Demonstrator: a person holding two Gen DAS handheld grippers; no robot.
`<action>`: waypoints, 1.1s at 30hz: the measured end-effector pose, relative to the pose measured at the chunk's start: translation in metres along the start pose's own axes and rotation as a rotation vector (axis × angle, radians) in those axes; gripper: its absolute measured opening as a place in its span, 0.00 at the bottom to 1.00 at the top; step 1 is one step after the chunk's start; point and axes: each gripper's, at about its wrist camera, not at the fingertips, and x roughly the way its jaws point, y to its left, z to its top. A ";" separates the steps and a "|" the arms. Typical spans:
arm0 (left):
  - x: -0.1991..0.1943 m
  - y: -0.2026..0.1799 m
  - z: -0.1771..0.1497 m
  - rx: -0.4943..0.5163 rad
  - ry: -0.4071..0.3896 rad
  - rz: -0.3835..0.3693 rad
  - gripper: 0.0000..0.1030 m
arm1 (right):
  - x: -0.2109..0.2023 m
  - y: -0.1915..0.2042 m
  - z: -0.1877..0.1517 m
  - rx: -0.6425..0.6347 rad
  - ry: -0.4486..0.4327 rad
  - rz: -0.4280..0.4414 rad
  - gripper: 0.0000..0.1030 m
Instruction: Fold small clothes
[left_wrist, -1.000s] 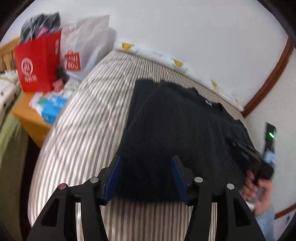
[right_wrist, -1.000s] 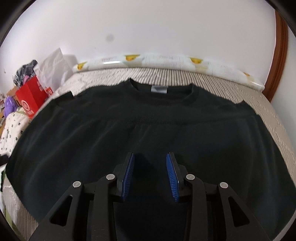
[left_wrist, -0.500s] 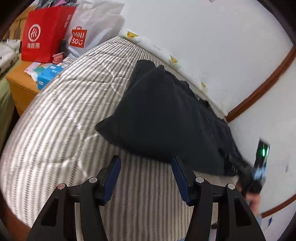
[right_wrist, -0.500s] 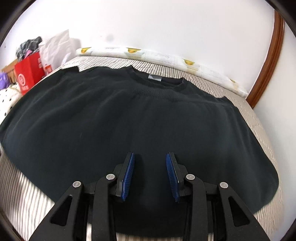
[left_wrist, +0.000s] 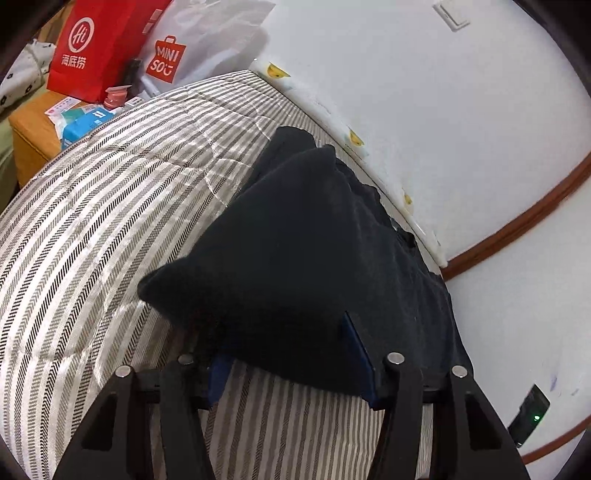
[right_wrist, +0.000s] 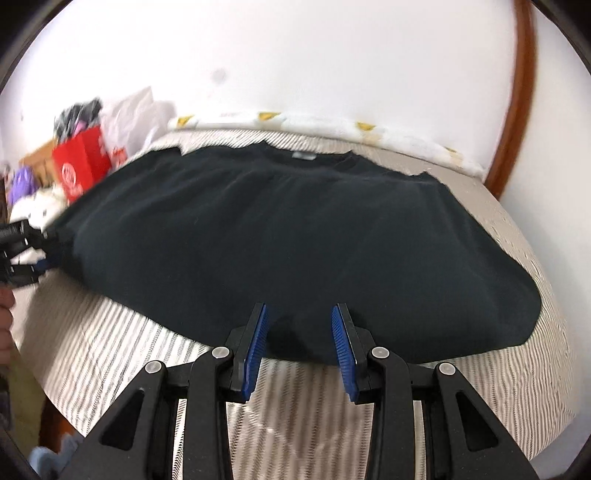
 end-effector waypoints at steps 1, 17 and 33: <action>0.001 -0.001 0.001 -0.006 -0.003 0.021 0.40 | -0.002 -0.006 0.002 0.015 -0.007 -0.006 0.35; -0.031 -0.125 0.020 0.226 -0.161 0.046 0.13 | -0.025 -0.096 0.001 0.221 -0.066 0.010 0.35; 0.091 -0.251 -0.064 0.588 0.189 -0.075 0.12 | -0.028 -0.118 -0.029 0.253 0.007 0.014 0.36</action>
